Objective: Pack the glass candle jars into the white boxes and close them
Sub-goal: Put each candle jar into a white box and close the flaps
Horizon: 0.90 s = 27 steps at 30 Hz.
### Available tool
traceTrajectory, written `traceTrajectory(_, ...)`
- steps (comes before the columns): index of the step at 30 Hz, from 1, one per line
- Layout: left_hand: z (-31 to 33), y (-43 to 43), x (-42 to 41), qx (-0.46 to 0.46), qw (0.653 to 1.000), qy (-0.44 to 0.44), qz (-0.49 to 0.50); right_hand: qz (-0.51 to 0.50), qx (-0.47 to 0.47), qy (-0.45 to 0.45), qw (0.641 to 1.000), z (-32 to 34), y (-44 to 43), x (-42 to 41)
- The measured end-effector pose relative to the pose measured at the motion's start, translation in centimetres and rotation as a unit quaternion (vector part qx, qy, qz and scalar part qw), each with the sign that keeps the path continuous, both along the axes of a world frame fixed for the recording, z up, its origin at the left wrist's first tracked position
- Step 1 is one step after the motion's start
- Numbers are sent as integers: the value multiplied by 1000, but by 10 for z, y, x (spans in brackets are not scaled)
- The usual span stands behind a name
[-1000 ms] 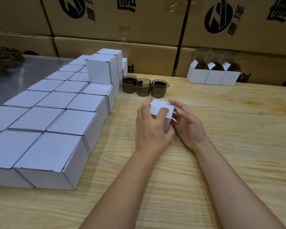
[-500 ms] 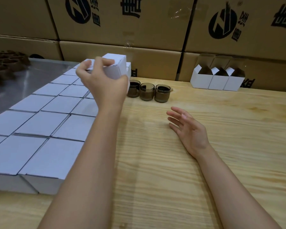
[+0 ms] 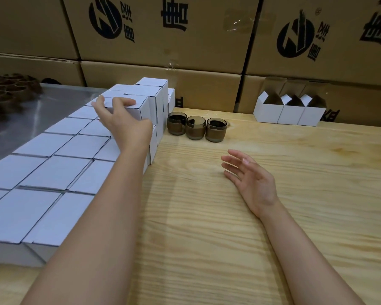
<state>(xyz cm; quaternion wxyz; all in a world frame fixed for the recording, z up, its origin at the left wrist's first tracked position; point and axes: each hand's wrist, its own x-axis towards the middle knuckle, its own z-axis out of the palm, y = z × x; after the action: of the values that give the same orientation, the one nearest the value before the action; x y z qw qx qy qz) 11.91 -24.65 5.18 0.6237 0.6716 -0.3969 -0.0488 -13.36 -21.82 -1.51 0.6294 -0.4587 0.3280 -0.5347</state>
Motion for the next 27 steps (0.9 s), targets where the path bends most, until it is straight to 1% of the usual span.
traceTrajectory(5, 0, 5, -3, -2, 1000, -7, 5, -3, 3, -4, 1000, -1, 0, 0)
traceTrajectory(8, 0, 4, -6, 15, 999, -26, 16, -5, 5, -6, 1000, 0, -1, 0)
traceTrajectory(9, 0, 7, -10, 15, 998, -51, 28, -5, 6, -5, 1000, 0, -1, 0)
traceTrajectory(10, 1, 10, -16, -1, 995, -94, 42, -6, 7, -6, 1000, -1, -1, 0)
traceTrajectory(11, 0, 14, -24, -38, 986, -153, 48, -6, 7, -6, 1000, -1, -2, 0)
traceTrajectory(13, -7, 24, -49, -127, 958, -256, 10, -9, 8, -8, 1000, -1, -2, 0)
traceTrajectory(14, -17, 29, -64, -146, 947, -285, -30, -12, 9, -9, 1000, -1, -1, 1)
traceTrajectory(15, -29, 34, -79, -136, 941, -300, -76, -15, 8, -8, 1000, -1, -1, 2)
traceTrajectory(16, -41, 39, -92, -98, 941, -300, -122, -18, 4, -5, 1000, -1, -1, 2)
traceTrajectory(18, -65, 45, -111, 25, 943, -270, -194, -21, -6, 12, 1000, -1, 0, 4)
traceTrajectory(19, -75, 44, -116, 79, 938, -264, -209, -24, -10, 21, 999, -2, 0, 5)
traceTrajectory(23, -89, 28, -109, 220, 907, -288, -215, -47, -12, 57, 997, -6, -2, 8)
traceTrajectory(25, -90, 23, -108, 248, 895, -308, -207, -59, -19, 72, 995, -10, -4, 10)
traceTrajectory(27, -92, 23, -110, 254, 892, -319, -194, -54, -19, 78, 995, -13, -11, 10)
